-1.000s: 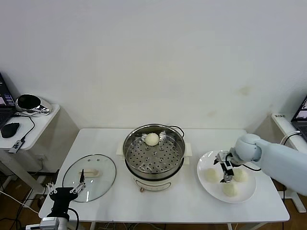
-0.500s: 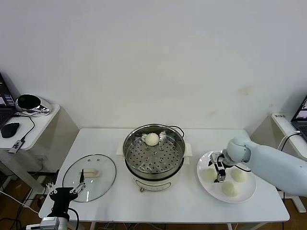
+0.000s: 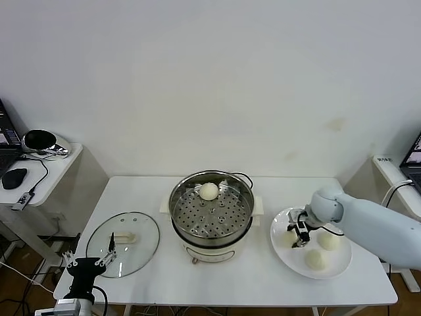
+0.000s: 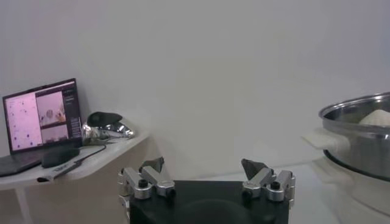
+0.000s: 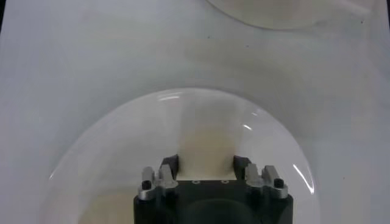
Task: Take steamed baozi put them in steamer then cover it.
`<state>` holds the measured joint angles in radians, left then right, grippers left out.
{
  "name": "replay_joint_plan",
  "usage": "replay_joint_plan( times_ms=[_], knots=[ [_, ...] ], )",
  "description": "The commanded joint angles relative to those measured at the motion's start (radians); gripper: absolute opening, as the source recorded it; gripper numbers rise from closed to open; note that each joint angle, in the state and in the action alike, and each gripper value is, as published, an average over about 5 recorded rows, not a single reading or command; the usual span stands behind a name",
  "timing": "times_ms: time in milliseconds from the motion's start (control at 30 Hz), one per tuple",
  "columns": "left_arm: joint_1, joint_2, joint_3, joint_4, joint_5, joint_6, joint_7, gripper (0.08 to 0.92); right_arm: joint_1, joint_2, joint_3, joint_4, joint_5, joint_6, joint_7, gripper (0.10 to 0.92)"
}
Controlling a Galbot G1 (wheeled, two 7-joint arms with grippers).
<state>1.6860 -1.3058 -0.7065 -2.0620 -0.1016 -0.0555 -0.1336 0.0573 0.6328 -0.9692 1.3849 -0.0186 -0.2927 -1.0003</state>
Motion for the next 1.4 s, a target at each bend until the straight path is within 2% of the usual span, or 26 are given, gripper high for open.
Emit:
replay_joint_plan(
  times_ms=[33,200,333,533,800,1067,1400],
  knots=[
    [0.000,0.001,0.001,-0.001,0.000,0.001,0.001,0.823,0.117,-0.065,-0.035,0.062,0.057,-0.005,-0.029,0.544],
    [-0.009,0.005,0.010,0.001,-0.003,0.002,0.001,0.823,0.394,-0.114,-0.202,0.150,0.176,-0.033,-0.062,0.554],
    [-0.018,0.008,0.018,0.007,-0.006,0.003,0.002,0.823,0.660,-0.074,-0.353,0.218,0.307,-0.079,-0.051,0.560],
    [-0.031,0.013,0.032,0.017,-0.009,0.003,0.002,0.823,0.858,0.121,-0.469,0.255,0.536,-0.181,0.031,0.567],
    [-0.044,0.019,0.028,0.028,-0.022,0.002,0.002,0.823,0.782,0.407,-0.466,0.182,0.732,-0.314,0.152,0.573],
    [-0.038,0.018,0.009,0.027,-0.041,-0.003,0.004,0.823,0.600,0.608,-0.409,0.011,0.743,-0.384,0.222,0.577],
    [-0.038,0.012,-0.001,0.025,-0.045,-0.004,0.005,0.823,0.480,0.716,-0.375,-0.121,0.724,-0.418,0.267,0.577]
  ],
)
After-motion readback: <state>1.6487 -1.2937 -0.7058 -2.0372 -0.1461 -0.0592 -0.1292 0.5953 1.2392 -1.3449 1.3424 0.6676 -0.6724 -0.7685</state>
